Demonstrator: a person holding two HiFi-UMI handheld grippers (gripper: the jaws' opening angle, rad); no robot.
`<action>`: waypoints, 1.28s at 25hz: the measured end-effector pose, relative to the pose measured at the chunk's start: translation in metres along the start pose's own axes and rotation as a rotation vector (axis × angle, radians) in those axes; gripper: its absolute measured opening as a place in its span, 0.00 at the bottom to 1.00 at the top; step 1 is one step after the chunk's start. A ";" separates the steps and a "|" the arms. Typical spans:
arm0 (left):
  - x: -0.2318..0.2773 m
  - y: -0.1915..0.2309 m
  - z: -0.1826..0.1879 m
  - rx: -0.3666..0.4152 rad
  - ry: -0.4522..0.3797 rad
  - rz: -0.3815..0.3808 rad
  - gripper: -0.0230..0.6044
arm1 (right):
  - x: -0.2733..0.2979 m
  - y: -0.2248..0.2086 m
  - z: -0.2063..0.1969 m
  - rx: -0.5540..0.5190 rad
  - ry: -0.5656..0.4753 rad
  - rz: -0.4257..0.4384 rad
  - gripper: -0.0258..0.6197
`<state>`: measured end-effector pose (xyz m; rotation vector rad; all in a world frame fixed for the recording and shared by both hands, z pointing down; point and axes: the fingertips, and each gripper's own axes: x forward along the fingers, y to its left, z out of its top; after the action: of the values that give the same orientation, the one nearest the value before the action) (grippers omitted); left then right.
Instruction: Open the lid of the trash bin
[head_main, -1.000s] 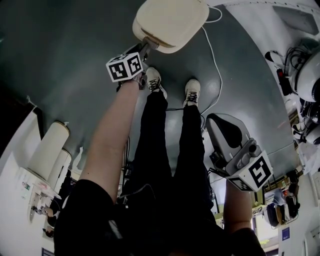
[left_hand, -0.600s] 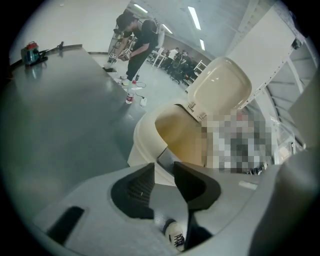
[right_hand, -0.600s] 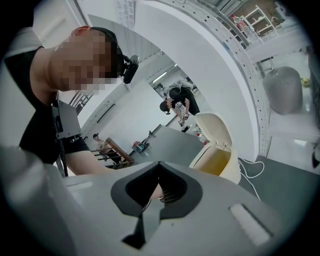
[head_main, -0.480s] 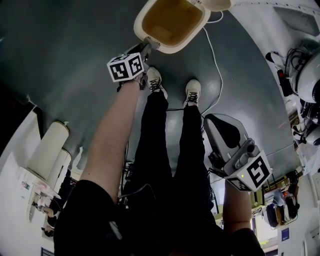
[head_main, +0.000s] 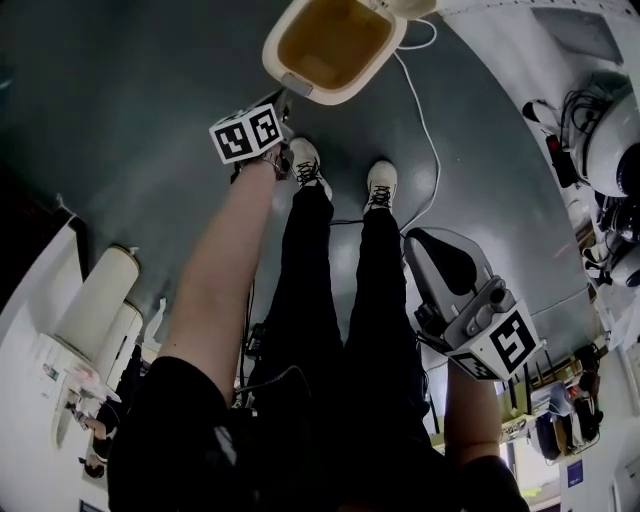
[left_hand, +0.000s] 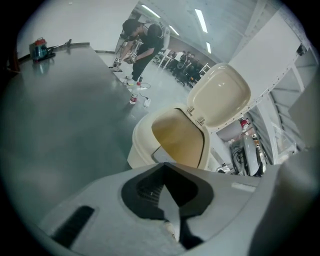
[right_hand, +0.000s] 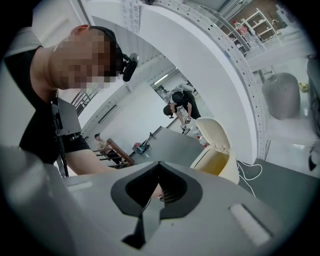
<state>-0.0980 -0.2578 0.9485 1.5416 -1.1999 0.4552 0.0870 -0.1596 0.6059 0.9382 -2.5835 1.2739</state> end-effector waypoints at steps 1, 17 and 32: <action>-0.006 -0.004 0.001 -0.003 -0.005 -0.003 0.04 | -0.004 0.002 0.002 -0.006 -0.005 0.006 0.05; -0.288 -0.229 0.078 0.261 -0.382 -0.291 0.04 | -0.096 0.098 0.112 -0.263 -0.043 0.225 0.05; -0.520 -0.349 0.011 0.384 -0.604 -0.369 0.04 | -0.136 0.214 0.140 -0.421 -0.031 0.390 0.05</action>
<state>-0.0186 -0.0650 0.3584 2.2845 -1.2736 -0.0455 0.0960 -0.1016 0.3227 0.3940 -2.9828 0.7172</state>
